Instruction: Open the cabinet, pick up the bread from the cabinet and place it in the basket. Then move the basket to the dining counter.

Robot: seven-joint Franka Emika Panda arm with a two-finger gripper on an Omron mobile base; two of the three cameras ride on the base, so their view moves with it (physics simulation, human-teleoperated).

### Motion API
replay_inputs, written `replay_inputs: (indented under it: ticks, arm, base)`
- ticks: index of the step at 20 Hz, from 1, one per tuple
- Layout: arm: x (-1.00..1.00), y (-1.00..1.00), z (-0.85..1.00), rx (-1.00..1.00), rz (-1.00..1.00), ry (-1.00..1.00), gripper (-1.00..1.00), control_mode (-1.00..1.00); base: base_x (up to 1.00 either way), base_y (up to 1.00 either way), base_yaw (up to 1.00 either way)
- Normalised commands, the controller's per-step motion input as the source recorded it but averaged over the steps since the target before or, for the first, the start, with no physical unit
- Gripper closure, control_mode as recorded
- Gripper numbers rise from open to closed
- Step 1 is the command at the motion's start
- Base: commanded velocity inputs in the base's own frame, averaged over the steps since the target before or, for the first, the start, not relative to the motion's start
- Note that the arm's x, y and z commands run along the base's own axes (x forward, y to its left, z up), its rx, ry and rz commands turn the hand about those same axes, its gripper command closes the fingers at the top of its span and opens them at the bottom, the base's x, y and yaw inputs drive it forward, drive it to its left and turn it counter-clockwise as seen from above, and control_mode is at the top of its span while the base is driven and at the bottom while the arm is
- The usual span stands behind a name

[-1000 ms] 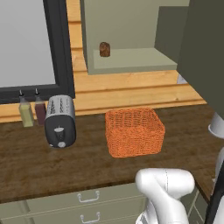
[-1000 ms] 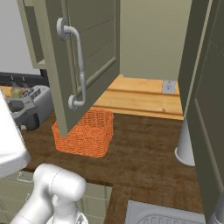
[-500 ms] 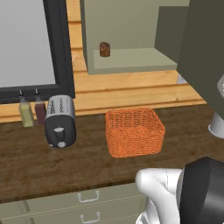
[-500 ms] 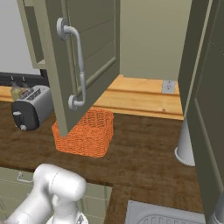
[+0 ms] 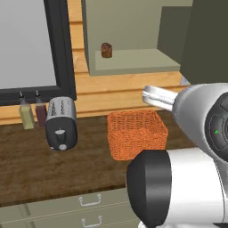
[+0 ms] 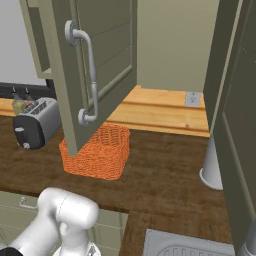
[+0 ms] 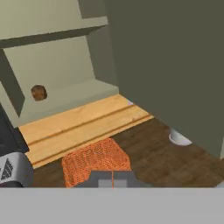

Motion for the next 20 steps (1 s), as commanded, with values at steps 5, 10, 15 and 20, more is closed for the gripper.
replay_inputs:
  ticks: [5,10,15,20]
  arm:
    - [0.84,0.26,-0.63,-0.04,0.18,0.31,1.00,-1.00]
    - [0.98,0.18,-0.10,-0.17,0.06,0.37,1.00,-1.00]
    - [1.00,0.00,-0.77,-0.22,0.13,0.33,1.00,-1.00]
    - [0.47,0.12,-1.00,-0.07,0.25,0.23,1.00,-1.00]
  base:
    - [0.00,0.00,0.00]
    - [0.00,0.00,0.00]
    - [0.00,0.00,0.00]
    - [0.00,0.00,0.00]
